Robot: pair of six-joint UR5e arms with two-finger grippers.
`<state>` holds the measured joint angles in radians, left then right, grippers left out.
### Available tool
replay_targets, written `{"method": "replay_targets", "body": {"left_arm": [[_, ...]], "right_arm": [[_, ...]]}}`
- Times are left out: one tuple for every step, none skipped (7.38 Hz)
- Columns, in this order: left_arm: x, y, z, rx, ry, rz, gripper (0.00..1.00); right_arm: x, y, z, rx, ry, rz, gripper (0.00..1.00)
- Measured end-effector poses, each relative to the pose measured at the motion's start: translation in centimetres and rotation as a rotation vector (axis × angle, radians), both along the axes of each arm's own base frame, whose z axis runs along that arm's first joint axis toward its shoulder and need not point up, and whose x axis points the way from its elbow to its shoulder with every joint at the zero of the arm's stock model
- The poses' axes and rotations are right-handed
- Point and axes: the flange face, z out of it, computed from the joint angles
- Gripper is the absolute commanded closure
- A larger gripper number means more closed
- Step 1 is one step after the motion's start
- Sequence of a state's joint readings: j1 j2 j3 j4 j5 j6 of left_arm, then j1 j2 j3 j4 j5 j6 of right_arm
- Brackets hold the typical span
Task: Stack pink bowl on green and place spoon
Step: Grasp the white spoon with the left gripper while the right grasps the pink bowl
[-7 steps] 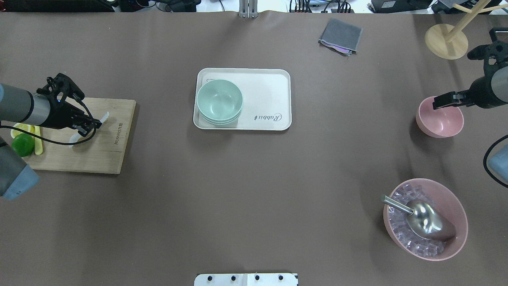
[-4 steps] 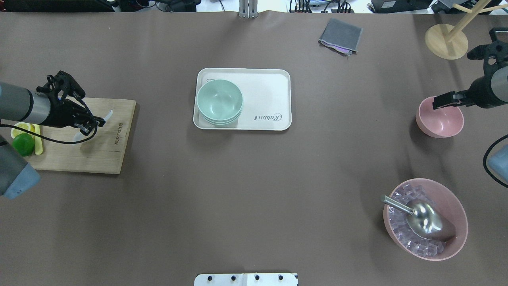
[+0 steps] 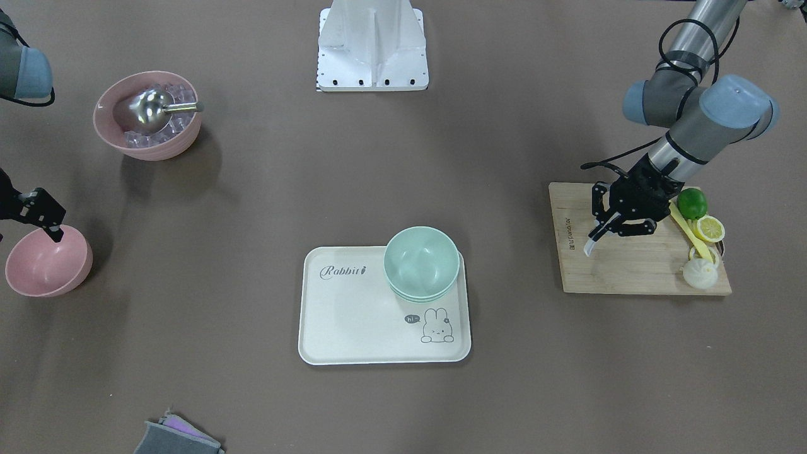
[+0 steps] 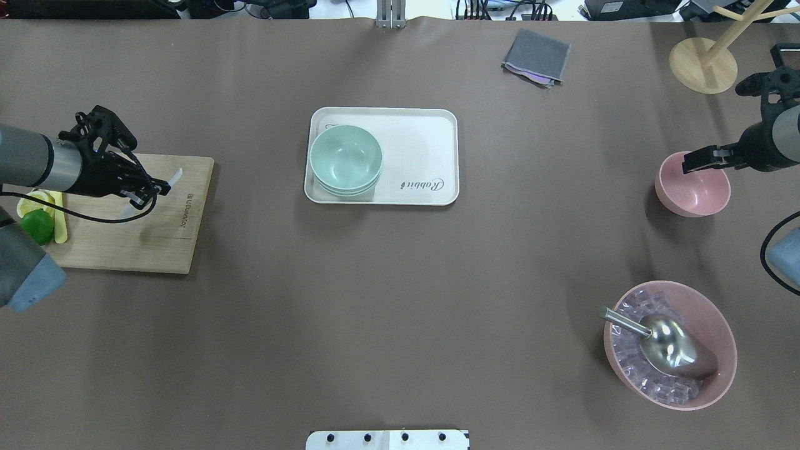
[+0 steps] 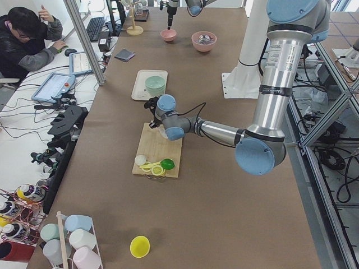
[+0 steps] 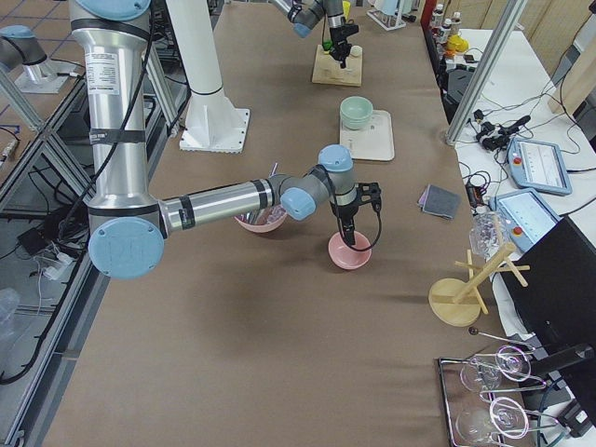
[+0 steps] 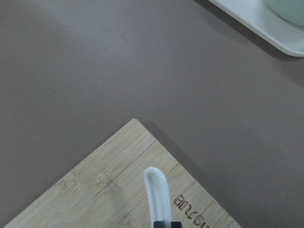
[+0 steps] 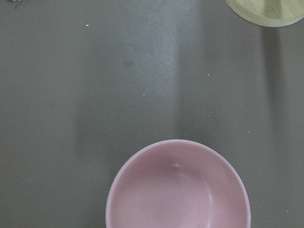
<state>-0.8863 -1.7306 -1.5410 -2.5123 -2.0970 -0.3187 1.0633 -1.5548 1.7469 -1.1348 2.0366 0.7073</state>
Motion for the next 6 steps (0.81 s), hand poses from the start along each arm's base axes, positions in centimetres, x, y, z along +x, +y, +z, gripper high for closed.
{"method": "replay_targets", "body": {"left_arm": [[-0.1, -0.1, -0.1, 0.002, 0.002, -0.002, 1.0], [-0.2, -0.1, -0.2, 0.003, 0.003, -0.004, 1.0], [-0.2, -0.2, -0.2, 0.003, 0.003, -0.005, 1.0], [-0.3, -0.2, -0.3, 0.004, 0.003, -0.006, 1.0], [-0.3, -0.2, -0.3, 0.004, 0.003, -0.007, 1.0], [-0.4, -0.2, -0.3, 0.004, 0.003, -0.007, 1.0]], "right_arm": [[0.2, 0.2, 1.3, -0.012, 0.006, 0.001, 0.07], [0.3, 0.4, 3.2, -0.013, 0.002, 0.004, 0.17], [0.3, 0.4, 5.4, -0.004, -0.016, 0.018, 0.38], [0.4, 0.5, 7.3, -0.002, -0.037, 0.037, 0.54], [0.5, 0.7, 8.9, -0.008, -0.047, 0.052, 1.0], [0.7, 0.9, 9.9, -0.012, -0.052, 0.059, 1.0]]}}
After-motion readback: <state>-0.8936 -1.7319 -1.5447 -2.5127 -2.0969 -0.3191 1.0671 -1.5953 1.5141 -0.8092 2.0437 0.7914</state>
